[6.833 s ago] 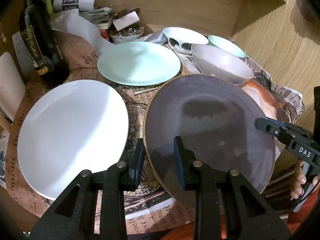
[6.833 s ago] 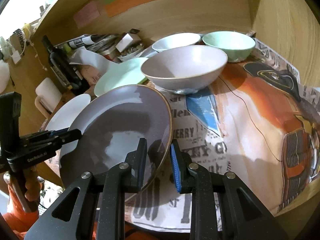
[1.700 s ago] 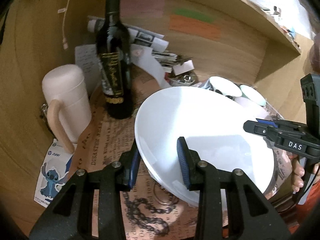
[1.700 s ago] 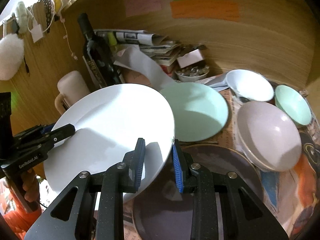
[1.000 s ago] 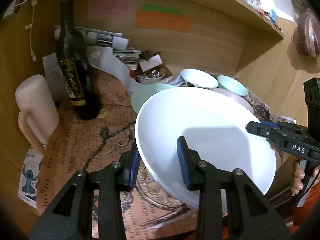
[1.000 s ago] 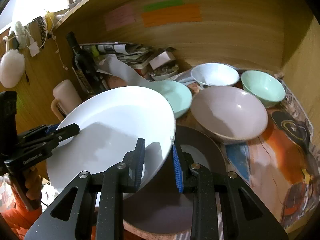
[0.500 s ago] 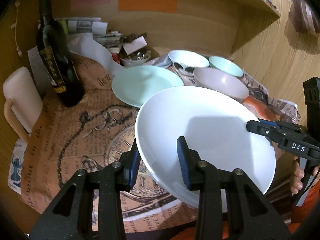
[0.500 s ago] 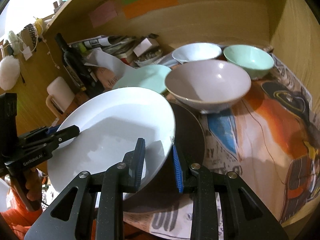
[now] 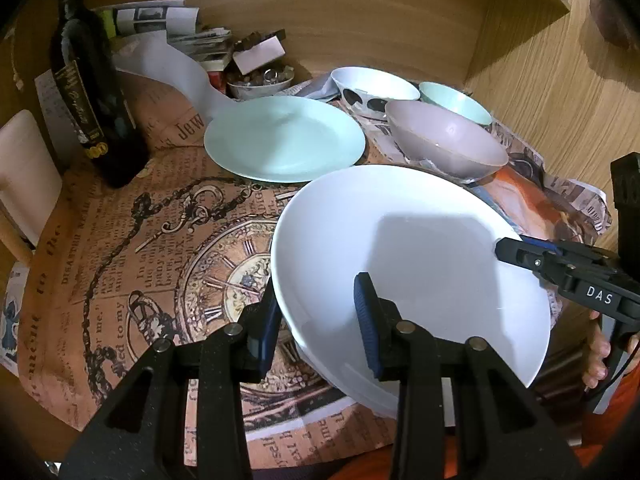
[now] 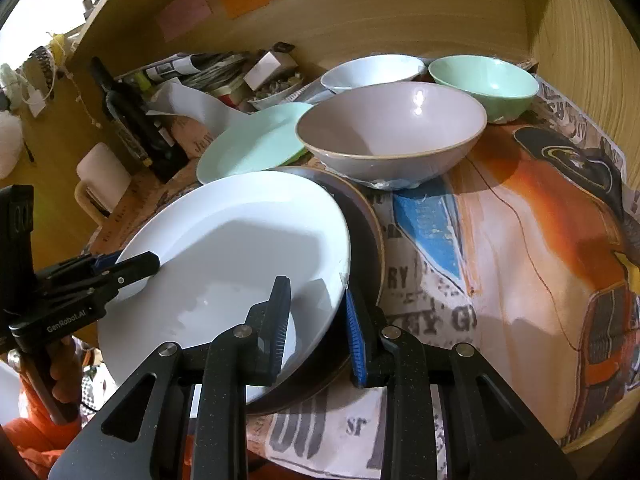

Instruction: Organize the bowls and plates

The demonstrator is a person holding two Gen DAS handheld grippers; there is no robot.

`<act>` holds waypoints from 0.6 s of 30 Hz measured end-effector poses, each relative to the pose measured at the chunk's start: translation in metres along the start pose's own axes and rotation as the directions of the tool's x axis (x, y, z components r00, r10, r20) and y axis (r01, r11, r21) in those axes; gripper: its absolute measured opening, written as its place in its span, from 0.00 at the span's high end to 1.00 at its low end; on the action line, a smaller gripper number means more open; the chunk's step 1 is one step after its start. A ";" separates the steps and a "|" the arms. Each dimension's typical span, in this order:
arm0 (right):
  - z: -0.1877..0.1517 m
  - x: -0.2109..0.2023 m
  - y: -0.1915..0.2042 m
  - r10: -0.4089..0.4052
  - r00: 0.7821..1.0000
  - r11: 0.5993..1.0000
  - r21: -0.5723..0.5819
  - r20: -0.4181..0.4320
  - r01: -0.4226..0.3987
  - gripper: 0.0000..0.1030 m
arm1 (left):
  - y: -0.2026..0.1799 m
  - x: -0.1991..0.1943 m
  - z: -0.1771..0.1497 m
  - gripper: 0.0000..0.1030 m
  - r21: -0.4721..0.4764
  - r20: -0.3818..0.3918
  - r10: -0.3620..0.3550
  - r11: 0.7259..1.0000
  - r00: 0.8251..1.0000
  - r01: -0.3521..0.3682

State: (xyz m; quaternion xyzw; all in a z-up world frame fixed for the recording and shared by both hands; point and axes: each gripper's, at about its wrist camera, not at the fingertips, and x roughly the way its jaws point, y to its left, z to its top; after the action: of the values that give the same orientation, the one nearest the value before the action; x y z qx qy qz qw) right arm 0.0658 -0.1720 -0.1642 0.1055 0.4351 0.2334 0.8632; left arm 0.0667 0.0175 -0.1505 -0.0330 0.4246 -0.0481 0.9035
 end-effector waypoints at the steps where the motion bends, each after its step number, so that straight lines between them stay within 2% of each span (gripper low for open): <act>1: 0.000 0.001 0.000 0.001 1.000 1.000 0.001 -0.001 -0.001 0.77 | 0.000 0.001 0.000 0.65 0.000 -0.003 0.000 1.000 1.000 0.000; 6: 0.002 0.002 0.001 -0.011 1.000 1.000 0.008 0.001 0.011 0.77 | 0.003 0.009 0.002 0.65 0.003 -0.021 0.000 1.000 1.000 0.000; 11: 0.004 0.001 -0.001 -0.031 0.999 0.999 0.019 0.011 0.031 0.76 | -0.003 0.012 0.001 0.65 0.051 -0.017 0.021 0.998 1.000 -0.020; 18: 0.004 -0.003 -0.002 -0.039 0.999 0.999 0.022 0.011 0.039 0.76 | -0.004 0.017 0.003 0.65 0.069 -0.022 0.005 0.998 1.000 -0.003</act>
State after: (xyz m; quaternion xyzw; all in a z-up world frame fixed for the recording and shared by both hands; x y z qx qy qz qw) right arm 0.0678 -0.1745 -0.1608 0.1080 0.4346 0.2111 0.8688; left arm 0.0795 0.0120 -0.1614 -0.0005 0.4328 -0.0612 0.8994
